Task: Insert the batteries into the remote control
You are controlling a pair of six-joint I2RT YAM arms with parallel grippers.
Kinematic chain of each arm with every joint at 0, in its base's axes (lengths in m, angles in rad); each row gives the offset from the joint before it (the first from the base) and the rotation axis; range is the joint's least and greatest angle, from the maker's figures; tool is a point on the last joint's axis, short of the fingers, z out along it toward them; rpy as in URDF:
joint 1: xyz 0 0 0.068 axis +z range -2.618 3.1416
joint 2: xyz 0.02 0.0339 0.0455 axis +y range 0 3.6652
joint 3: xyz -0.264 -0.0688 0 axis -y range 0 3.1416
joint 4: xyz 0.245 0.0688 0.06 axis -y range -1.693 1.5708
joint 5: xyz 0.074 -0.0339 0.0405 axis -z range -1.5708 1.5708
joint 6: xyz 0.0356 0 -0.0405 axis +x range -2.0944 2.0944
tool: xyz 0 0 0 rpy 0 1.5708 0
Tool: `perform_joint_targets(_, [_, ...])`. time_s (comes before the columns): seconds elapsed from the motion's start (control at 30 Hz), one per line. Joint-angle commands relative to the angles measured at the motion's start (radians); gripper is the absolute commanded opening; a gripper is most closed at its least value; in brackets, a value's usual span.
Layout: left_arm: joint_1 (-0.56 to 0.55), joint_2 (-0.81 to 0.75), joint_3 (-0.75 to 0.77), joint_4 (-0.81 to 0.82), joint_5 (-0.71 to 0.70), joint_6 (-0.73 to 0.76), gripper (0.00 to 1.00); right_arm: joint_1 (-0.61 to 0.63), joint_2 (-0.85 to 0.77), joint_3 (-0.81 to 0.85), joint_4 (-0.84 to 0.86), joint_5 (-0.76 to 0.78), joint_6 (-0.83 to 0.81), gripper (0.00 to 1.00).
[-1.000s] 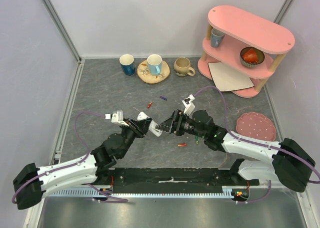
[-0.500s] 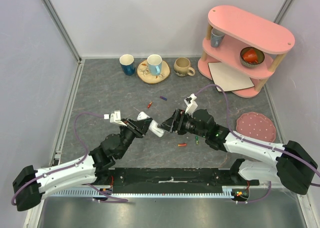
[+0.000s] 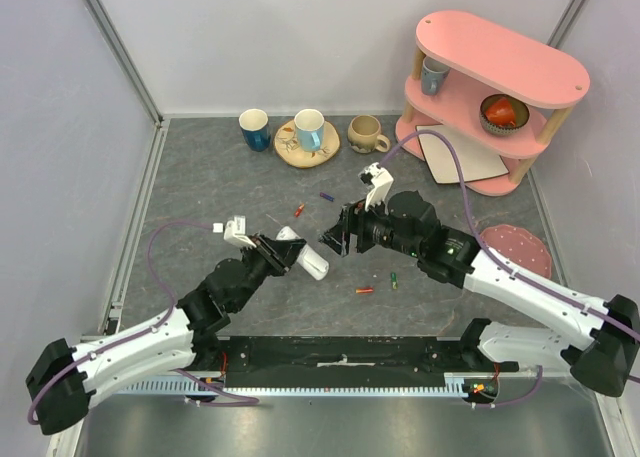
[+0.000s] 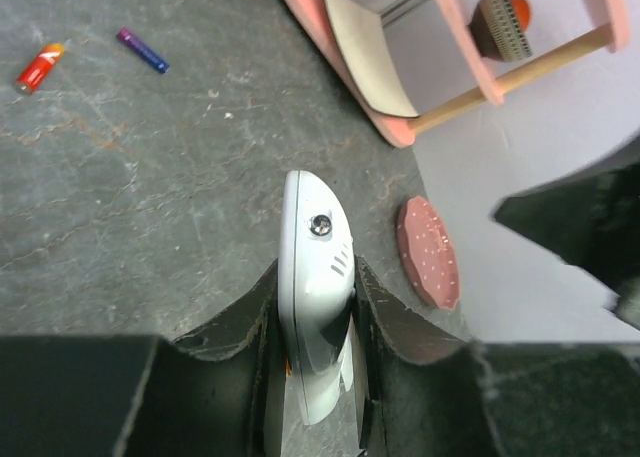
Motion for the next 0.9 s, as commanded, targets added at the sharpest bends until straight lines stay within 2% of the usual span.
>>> perform_joint_targets(0.0, [0.089,0.036,0.089,-0.104,0.198,-0.1,0.02,0.041,0.007,0.129,-0.241,0.053,-0.271,0.78])
perform_joint_targets(0.13, [0.21,0.071,0.066,-0.048,0.415,-0.159,0.02,0.072,0.04,0.16,-0.312,0.07,-0.325,0.76])
perform_joint_targets(0.33, [0.273,0.131,0.045,0.077,0.561,-0.193,0.02,0.125,0.064,0.108,-0.283,0.058,-0.316,0.73])
perform_joint_targets(0.5, [0.277,0.166,0.051,0.129,0.6,-0.203,0.02,0.161,0.086,0.095,-0.258,0.067,-0.303,0.73])
perform_joint_targets(0.87, [0.279,0.154,0.057,0.123,0.594,-0.202,0.02,0.19,0.155,0.097,-0.263,0.113,-0.287,0.68])
